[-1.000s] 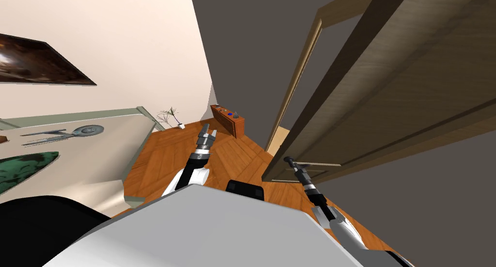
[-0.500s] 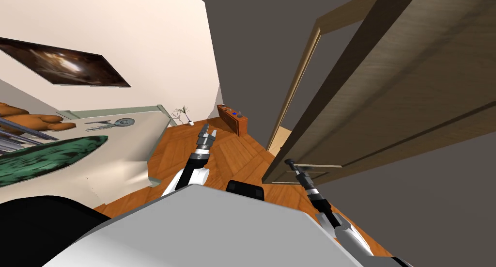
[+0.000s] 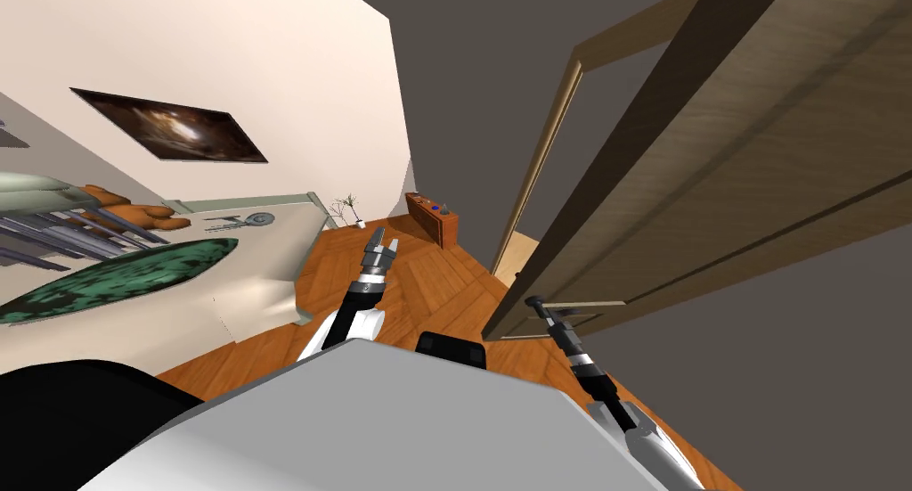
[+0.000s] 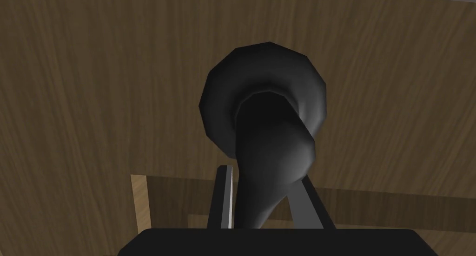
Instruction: Pull the door open
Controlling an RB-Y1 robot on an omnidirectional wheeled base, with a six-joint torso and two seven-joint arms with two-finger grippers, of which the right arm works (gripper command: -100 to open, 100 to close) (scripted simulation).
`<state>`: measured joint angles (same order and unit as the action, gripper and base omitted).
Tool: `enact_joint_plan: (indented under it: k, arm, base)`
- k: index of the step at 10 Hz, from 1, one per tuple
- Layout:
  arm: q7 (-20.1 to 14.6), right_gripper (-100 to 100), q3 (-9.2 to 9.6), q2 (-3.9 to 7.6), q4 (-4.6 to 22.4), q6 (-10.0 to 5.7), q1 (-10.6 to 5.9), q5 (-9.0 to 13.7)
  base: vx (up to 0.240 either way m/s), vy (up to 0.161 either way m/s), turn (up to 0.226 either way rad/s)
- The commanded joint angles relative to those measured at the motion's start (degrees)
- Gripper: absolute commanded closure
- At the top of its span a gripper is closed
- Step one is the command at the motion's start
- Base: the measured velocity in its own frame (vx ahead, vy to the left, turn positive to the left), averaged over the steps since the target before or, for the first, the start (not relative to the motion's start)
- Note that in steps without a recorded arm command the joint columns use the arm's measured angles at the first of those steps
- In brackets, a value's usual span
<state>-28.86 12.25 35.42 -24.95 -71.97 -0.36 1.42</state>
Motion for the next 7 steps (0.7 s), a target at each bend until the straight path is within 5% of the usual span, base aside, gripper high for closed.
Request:
enact_joint_plan:
  k: [1,7]
  arm:
    - [0.0,100,0.0,0.0,0.0,0.0,0.0,0.0]
    - [-0.2,100,0.18,0.62,1.7,-2.34,0.48,0.3]
  base:
    - [-0.014,-0.002,-0.008]
    - [-0.185,-0.095,0.193]
